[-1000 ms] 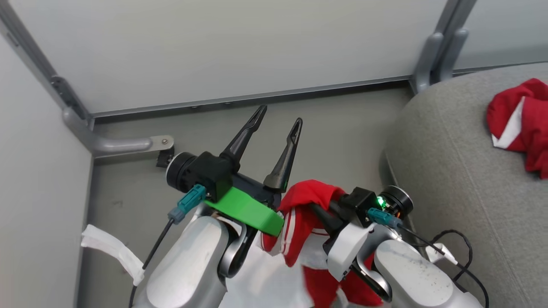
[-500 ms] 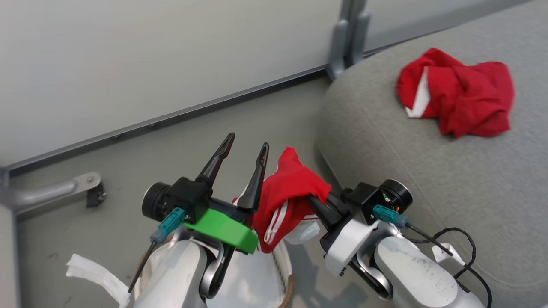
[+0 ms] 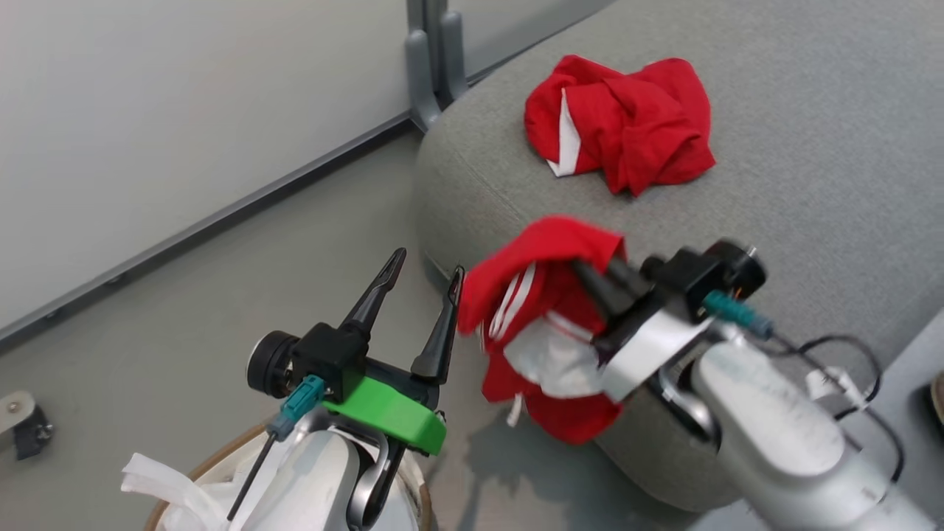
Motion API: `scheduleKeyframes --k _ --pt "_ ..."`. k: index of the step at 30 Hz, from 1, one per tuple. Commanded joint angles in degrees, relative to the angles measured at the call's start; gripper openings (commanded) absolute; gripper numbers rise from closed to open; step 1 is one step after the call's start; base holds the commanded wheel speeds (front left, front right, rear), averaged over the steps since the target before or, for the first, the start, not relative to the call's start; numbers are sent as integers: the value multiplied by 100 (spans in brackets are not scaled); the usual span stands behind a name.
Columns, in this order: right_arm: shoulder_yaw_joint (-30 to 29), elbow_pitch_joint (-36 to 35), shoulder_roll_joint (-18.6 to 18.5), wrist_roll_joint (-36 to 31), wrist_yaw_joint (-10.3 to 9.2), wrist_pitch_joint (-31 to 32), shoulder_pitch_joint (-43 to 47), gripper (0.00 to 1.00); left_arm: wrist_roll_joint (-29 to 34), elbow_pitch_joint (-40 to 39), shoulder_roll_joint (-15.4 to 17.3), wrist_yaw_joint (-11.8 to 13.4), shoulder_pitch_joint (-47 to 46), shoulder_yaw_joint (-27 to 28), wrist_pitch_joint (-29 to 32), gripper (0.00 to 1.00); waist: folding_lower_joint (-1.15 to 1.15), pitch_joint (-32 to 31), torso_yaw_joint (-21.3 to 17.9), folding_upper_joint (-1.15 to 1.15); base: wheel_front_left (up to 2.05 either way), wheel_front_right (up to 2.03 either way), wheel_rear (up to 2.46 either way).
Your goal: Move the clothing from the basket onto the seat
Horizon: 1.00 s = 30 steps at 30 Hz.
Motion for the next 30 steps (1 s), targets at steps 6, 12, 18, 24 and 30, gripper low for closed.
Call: scheduleKeyframes --k 6,12,18,24,30 --pt "-402 -243 -666 -245 -7 -5 -1054 0 92 82 112 -21 -196 -141 1 100 0 682 -227 -1 0 0 0" --pt "-844 -56 -1421 -512 -7 -5 -2159 0 138 112 182 -18 -519 -336 1 100 0 1241 60 -1 0 0 0" --pt "-1319 484 -2041 -798 -7 -4 -2983 0 148 182 248 -18 -880 -517 1 100 0 1786 442 -1 0 0 0" --pt "-1981 1071 -2344 -1109 -7 -4 -3277 0 176 246 260 -18 -1206 -675 1 100 0 2316 822 -1 0 0 0" --pt "-2714 1556 -2171 -1380 -7 -3 -3034 0 248 163 290 -19 -1466 -736 1 100 0 2811 1070 -1 0 0 0"
